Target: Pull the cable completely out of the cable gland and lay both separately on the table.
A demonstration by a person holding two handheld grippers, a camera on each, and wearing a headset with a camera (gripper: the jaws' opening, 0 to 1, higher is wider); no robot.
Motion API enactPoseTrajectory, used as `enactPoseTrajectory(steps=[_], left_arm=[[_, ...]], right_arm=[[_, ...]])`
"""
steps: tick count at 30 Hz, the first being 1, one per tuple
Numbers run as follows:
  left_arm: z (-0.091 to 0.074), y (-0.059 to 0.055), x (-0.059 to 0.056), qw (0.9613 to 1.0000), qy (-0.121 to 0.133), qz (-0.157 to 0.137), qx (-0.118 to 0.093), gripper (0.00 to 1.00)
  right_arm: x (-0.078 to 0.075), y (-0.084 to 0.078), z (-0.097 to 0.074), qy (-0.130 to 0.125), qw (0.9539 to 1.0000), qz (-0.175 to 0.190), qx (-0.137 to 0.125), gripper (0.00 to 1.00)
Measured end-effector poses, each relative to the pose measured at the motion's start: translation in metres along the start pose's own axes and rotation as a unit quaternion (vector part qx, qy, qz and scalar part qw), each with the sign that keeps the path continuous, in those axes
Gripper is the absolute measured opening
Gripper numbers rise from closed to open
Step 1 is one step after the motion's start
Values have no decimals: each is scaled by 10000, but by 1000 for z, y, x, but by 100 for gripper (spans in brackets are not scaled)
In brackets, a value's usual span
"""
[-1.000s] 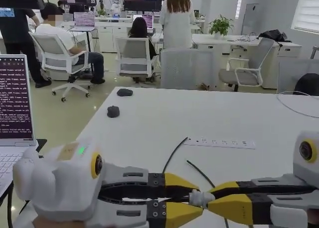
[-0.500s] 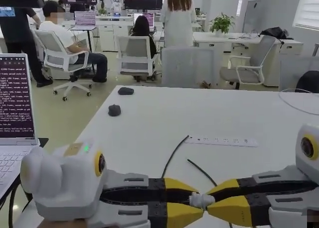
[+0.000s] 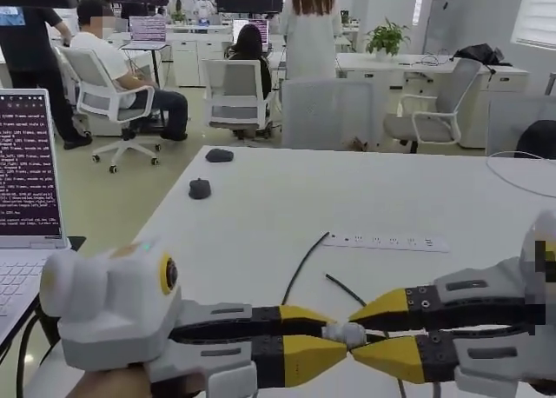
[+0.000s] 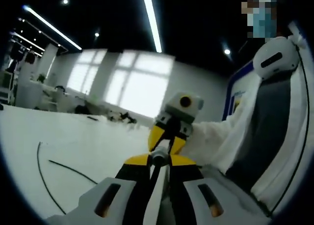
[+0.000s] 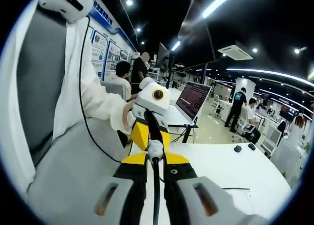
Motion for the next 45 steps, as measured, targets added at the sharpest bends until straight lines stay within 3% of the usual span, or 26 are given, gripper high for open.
enactPoseTrajectory(steps=[5,7,9,11,12,14,16,18,20,21,25,29,32,33,34,38,42,45], left_arm=[[0,-1,1,9999,29,114,54,14],[0,1,3,9996,123,260,42,14],[0,1,2,9988,100,472,74,14],[1,4,1,9970,100,767,65,14],[2,4,-4,9958,-16,911,76,14],[2,5,-4,9931,22,1166,105,15],[2,6,-6,9903,7,1385,124,15],[1,6,-7,9897,-9,1428,98,15],[1,8,-7,9881,5,1536,42,15],[1,8,-7,9878,1,1558,39,15],[2,10,-8,9846,-2,1745,29,15],[3,10,-10,9828,-39,1845,47,15],[4,10,-10,9822,-44,1879,56,15],[4,10,-10,9820,-42,1885,56,15],[4,10,-10,9819,-44,1891,59,15],[4,9,-11,9814,-71,1918,93,15],[4,10,-9,9831,-46,1830,72,15],[4,8,-8,9845,-34,1749,141,15]], right_arm=[[-3,-2,2,-21,10000,-16,-41,10],[-7,-2,3,-165,9995,-264,-94,11],[-8,-3,3,-130,9995,-246,-122,11],[-13,-5,1,-160,9992,317,-202,15],[-18,-7,-1,-198,9953,906,-281,21],[-22,-3,-5,-79,9883,1374,-664,31],[-21,1,-9,137,9750,2020,-918,31],[-19,5,-12,363,9580,2597,-1159,32],[-16,4,-13,484,9504,2840,-1172,33],[-17,3,-13,485,9489,2876,-1204,33],[-14,2,-12,620,9354,3254,-1237,29],[-8,-1,-6,730,9327,3348,-1122,27],[-6,-1,-5,809,9301,3395,-1148,17],[-3,2,-6,923,9250,3471,-1238,15],[-3,3,-6,944,9232,3513,-1238,13],[0,1,-5,998,9234,3525,-1146,11],[-1,2,-6,926,9294,3374,-1179,11],[0,0,-6,836,9417,3063,-1114,11]])
Point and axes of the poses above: the centre of the closed fingertips' face, and the gripper's own axes: z roughly forward along the fingers, x roughly to its left, y roughly out of its top, the point moved 2 cm from there along -z, roughly backward along the fingers, and after that the axes turned 6 degrees about z, right-handed, at the moved point
